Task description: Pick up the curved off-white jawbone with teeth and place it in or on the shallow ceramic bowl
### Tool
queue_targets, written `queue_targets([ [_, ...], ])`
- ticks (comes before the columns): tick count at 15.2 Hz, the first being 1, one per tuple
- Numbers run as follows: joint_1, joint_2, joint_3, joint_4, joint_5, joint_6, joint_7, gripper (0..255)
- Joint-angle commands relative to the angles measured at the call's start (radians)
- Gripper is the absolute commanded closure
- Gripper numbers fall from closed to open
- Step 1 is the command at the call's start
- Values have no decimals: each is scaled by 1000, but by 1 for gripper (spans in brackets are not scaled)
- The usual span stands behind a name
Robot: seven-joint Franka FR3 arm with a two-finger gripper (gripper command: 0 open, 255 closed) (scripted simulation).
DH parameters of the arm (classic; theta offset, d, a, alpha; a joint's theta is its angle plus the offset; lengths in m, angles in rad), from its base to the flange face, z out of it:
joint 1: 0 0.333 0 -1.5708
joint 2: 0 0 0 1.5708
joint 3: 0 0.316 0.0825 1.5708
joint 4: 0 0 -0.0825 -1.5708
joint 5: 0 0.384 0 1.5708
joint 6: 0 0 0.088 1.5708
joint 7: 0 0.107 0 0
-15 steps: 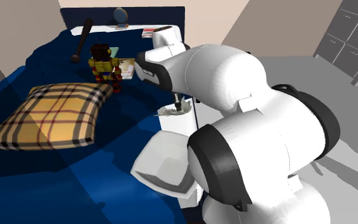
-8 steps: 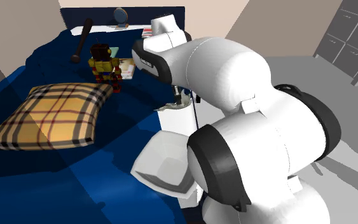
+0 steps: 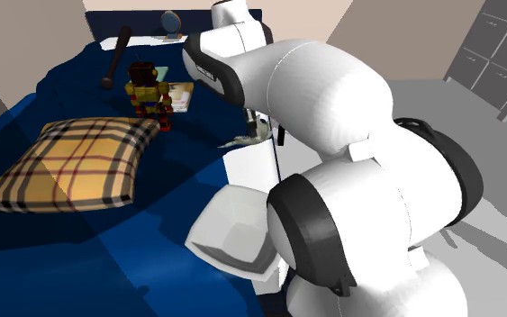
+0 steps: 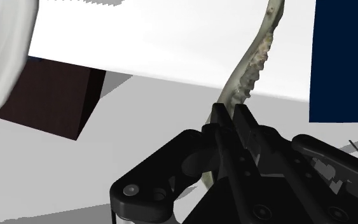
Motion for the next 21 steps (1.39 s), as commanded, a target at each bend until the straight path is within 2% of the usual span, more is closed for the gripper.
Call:
queue_targets([
  [1, -1, 1, -1, 29, -1, -28, -3, 255],
  [10, -6, 50, 21, 176, -40, -149, 15, 255],
  [12, 0, -97, -52, 88, 70, -143, -61, 255],
  [14, 38, -212, -129, 10, 143, -149, -114, 255],
  [17, 103, -354, -223, -93, 213, -171, -166, 255],
  [21, 187, -517, -320, -208, 269, -217, -208, 255],
])
